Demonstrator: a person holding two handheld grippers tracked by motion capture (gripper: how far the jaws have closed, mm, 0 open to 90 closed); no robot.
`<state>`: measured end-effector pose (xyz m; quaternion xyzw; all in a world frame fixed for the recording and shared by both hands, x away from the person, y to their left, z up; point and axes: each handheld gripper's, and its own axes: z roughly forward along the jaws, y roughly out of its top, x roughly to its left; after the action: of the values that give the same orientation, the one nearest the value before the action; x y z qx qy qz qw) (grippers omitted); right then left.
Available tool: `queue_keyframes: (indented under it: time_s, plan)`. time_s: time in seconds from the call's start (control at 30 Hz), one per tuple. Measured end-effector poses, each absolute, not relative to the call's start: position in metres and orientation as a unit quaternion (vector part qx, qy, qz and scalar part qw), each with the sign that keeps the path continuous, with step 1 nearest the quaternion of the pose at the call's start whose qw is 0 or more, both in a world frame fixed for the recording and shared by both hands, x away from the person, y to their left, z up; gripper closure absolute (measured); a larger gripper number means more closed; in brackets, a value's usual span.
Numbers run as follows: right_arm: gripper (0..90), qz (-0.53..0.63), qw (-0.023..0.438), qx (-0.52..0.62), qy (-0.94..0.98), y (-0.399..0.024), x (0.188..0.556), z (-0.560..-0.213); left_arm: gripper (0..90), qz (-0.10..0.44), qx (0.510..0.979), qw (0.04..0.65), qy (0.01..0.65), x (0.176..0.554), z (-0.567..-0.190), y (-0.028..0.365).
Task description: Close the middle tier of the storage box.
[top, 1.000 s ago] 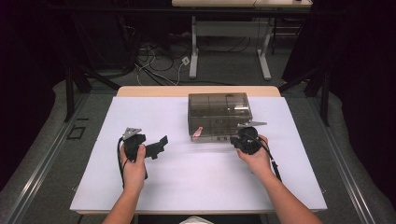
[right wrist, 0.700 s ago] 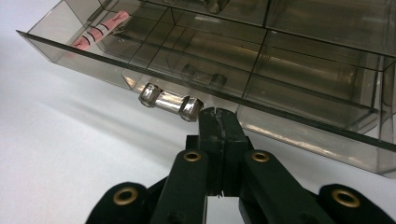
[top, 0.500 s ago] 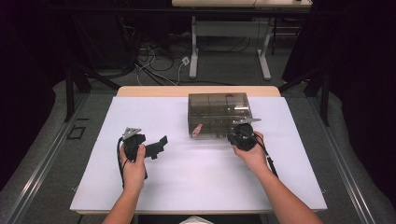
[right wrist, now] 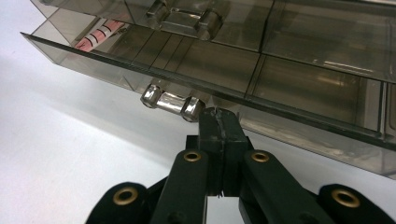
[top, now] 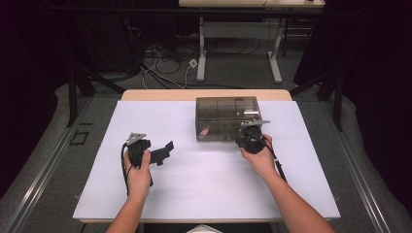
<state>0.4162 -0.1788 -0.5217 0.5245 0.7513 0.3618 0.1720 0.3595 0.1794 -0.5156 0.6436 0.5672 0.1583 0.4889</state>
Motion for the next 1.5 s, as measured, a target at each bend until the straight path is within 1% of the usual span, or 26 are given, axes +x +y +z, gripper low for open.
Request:
queue_keyframes:
  time_s: [0.53, 1.07, 1.5]
  plan:
    - [90.0, 0.377, 0.176, 0.546, 0.727, -0.183, 0.427, -0.528, 3.0, 0.158, 0.644, 0.486, 0.569, 0.360, -0.518, 0.180]
    - [90.0, 0.386, 0.196, 0.557, 0.708, -0.187, 0.432, -0.531, 3.0, 0.158, 0.645, 0.484, 0.570, 0.360, -0.518, 0.180]
    - [89.6, 0.389, 0.189, 0.557, 0.708, -0.182, 0.430, -0.534, 3.1, 0.158, 0.645, 0.484, 0.570, 0.360, -0.518, 0.181]
